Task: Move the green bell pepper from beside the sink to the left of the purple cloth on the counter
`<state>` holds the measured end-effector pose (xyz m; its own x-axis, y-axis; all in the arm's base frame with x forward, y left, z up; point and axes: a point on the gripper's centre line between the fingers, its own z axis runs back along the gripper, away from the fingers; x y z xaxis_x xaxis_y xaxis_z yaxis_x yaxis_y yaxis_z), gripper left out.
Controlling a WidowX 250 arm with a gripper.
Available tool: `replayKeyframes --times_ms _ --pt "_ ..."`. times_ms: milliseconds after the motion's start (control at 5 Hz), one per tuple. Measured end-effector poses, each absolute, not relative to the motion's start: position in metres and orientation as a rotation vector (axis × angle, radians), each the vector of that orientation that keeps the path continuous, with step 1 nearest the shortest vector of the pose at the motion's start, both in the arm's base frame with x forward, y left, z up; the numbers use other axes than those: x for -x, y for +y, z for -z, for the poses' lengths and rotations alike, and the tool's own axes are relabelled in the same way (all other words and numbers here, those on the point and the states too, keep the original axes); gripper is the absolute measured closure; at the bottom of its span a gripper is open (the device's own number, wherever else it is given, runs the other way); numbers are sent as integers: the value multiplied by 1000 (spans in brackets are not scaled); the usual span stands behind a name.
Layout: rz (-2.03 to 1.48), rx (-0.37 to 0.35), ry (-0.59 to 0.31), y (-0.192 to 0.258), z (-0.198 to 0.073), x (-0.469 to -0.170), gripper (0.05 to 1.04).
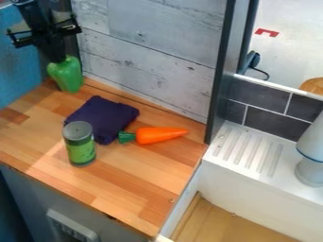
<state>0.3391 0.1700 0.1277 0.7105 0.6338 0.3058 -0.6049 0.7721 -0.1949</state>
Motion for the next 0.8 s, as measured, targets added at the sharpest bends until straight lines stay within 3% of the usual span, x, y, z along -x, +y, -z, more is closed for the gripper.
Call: replayKeyframes --times_ms 400,800 --pt "-812 68 -310 220 -97 -330 986" --pt "-864 104 -286 233 -75 -328 986"
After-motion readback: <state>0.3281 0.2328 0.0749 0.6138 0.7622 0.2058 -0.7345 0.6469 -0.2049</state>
